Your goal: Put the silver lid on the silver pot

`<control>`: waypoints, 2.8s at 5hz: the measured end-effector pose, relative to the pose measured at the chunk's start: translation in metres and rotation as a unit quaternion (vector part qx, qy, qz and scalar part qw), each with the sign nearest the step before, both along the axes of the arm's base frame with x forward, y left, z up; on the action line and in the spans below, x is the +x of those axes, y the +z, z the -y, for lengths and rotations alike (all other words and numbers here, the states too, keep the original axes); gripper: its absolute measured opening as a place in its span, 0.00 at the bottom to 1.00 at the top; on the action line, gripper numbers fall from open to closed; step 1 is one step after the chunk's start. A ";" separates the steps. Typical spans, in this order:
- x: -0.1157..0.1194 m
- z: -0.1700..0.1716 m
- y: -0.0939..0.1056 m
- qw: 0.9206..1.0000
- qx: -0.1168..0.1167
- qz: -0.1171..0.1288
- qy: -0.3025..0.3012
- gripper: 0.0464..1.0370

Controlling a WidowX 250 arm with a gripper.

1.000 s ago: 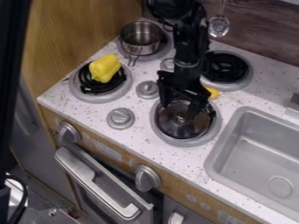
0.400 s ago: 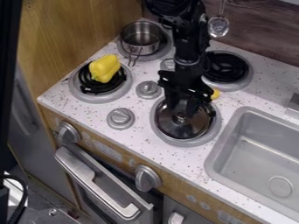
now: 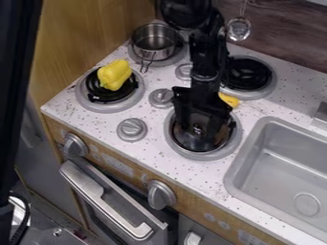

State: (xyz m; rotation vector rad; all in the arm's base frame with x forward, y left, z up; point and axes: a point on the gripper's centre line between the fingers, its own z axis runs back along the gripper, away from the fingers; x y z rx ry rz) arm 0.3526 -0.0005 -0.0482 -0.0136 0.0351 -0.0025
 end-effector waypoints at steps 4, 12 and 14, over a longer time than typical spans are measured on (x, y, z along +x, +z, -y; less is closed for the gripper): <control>0.008 0.000 -0.001 1.000 0.005 0.004 -0.007 0.22; 0.113 -0.144 0.052 0.980 0.069 0.176 0.066 0.21; 0.127 -0.177 0.065 0.961 0.110 0.240 0.087 0.21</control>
